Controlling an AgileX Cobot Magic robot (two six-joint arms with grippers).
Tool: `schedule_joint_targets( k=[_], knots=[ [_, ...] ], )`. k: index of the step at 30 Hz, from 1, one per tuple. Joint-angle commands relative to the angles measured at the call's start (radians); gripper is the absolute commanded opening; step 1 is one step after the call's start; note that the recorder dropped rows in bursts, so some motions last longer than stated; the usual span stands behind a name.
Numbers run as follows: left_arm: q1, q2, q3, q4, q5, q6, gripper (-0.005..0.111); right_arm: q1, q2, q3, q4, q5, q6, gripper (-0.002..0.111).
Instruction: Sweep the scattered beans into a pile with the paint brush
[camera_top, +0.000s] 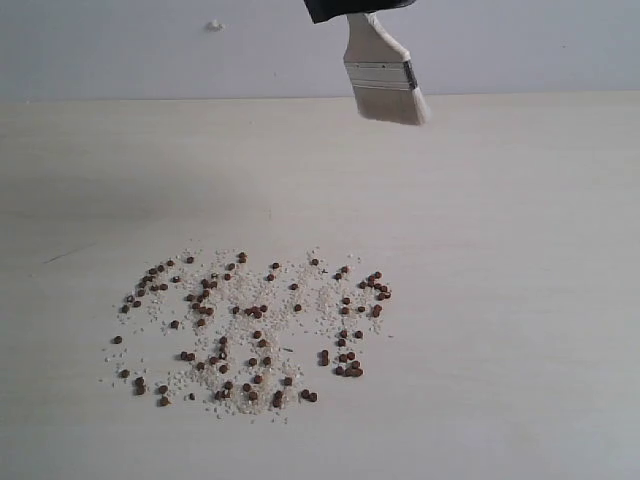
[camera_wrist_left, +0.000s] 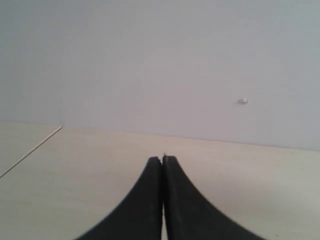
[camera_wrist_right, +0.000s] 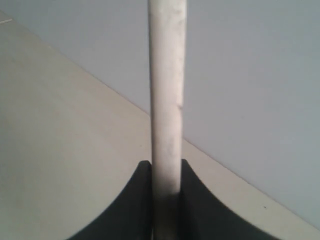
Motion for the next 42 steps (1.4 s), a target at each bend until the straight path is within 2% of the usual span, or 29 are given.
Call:
schedule_joint_targets(
  k=[1, 5, 7, 8, 12, 17, 22, 31, 36, 42],
  knots=[
    [0.002, -0.007, 0.001, -0.004, 0.004, 0.001, 0.0, -0.001, -0.08, 0.148, -0.046, -0.249, 0.068, 0.0],
    [0.002, -0.007, 0.001, -0.004, 0.004, 0.001, 0.0, 0.02, -0.171, 0.355, -0.048, -0.568, 0.084, 0.0],
    [0.002, -0.007, 0.001, -0.004, 0.004, 0.001, 0.0, 0.052, -0.204, 0.472, -0.108, -0.749, 0.129, 0.0],
    [0.002, -0.007, 0.001, -0.004, 0.004, 0.001, 0.0, 0.082, -0.214, 0.545, -0.208, -0.836, 0.2, 0.0],
    [0.002, -0.007, 0.001, -0.004, 0.004, 0.001, 0.0, 0.147, -0.209, 0.711, -0.336, -0.946, 0.404, 0.0],
    [0.001, -0.007, 0.001, -0.005, 0.004, 0.001, 0.0, 0.258, -0.199, 0.875, -0.166, -1.158, 0.326, 0.0],
    [0.001, -0.007, 0.001, -0.005, 0.004, 0.001, 0.0, 0.325, -0.098, 0.91, -0.141, -1.21, 0.359, 0.0],
    [0.001, -0.007, 0.001, -0.005, 0.004, 0.001, 0.0, 0.342, 0.07, 0.91, -0.18, -1.316, 0.456, 0.0],
    [0.001, -0.007, 0.001, -0.005, 0.004, 0.001, 0.0, 0.342, 0.086, 0.91, -0.248, -1.292, 0.505, 0.0],
    [0.001, -0.007, 0.001, -0.005, 0.004, 0.001, 0.0, 0.342, 0.086, 0.849, -0.348, -1.126, 0.659, 0.0]
  ],
)
